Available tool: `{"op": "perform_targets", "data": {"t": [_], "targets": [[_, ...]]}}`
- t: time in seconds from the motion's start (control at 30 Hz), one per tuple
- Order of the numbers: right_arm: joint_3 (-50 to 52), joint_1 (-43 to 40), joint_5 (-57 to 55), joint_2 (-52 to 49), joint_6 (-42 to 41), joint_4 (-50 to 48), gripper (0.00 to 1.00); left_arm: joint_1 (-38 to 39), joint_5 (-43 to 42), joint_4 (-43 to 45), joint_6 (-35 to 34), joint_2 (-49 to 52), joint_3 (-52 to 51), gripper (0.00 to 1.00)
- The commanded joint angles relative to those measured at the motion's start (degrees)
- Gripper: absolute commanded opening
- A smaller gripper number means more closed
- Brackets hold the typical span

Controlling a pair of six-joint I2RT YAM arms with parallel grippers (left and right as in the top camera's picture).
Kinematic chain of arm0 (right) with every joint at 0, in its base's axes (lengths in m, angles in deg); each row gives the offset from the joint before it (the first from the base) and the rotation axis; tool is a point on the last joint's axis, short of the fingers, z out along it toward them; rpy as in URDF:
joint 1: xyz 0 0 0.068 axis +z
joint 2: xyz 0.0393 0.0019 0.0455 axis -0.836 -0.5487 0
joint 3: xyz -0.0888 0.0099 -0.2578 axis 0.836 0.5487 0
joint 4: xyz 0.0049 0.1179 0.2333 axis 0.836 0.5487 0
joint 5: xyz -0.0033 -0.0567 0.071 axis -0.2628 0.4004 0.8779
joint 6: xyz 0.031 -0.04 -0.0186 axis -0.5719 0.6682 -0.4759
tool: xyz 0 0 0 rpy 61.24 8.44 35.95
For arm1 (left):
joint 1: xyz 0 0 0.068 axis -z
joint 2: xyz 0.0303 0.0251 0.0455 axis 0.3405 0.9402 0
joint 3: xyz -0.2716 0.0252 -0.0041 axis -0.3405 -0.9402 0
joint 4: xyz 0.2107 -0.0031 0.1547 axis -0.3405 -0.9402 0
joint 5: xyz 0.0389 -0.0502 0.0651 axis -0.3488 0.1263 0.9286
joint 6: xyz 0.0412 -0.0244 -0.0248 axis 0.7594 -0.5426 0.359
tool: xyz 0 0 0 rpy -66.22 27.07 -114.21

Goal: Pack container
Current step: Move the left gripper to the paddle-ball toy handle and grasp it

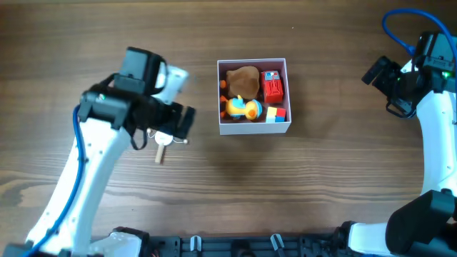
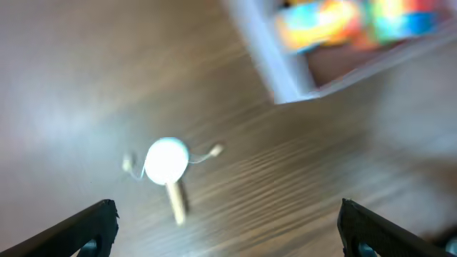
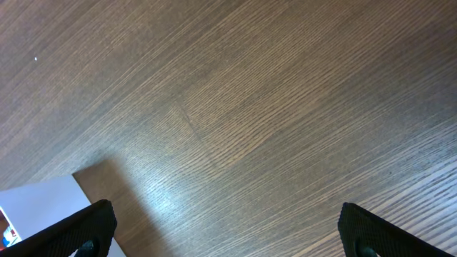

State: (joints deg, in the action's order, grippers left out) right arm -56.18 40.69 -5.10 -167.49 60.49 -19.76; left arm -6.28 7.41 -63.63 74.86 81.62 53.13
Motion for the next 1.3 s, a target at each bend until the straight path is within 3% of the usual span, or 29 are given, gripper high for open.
{"op": "perform_targets", "data": {"t": [0.0, 0.1, 0.13, 0.23, 0.4, 0.53, 0.77, 1.27], "targets": [[0.0, -0.1, 0.3, -0.6, -0.8, -0.2, 1.0, -8.6, -5.6, 1.5, -10.3, 6.0, -5.4, 1.0], [0.0, -0.1, 0.3, -0.6, -0.8, -0.2, 1.0, -12.8, -8.3, 1.6, -10.3, 10.2, -5.6, 0.99], [0.0, -0.1, 0.3, -0.6, -0.8, -0.2, 1.0, -13.9, -8.3, 1.6, -10.3, 11.8, -5.7, 0.91], [0.0, -0.1, 0.3, -0.6, -0.8, -0.2, 1.0, -14.6, -8.2, 1.5, -9.9, 15.5, -5.8, 0.84], [0.0, -0.1, 0.3, -0.6, -0.8, -0.2, 1.0, -10.2, 0.9, 0.4, -9.1, 18.5, -6.3, 0.75], [0.0, -0.1, 0.3, -0.6, -0.8, -0.2, 1.0, -5.6, 1.5, 1.4, -9.3, 18.7, -7.5, 0.71], [0.0, -0.1, 0.3, -0.6, -0.8, -0.2, 1.0, -3.7, 7.7, 5.6, -16.7, 18.7, -13.0, 0.63], [0.0, -0.1, 0.3, -0.6, -0.8, -0.2, 1.0, -3.8, 7.7, 15.6, -16.0, 18.7, -23.0, 0.62]]}}
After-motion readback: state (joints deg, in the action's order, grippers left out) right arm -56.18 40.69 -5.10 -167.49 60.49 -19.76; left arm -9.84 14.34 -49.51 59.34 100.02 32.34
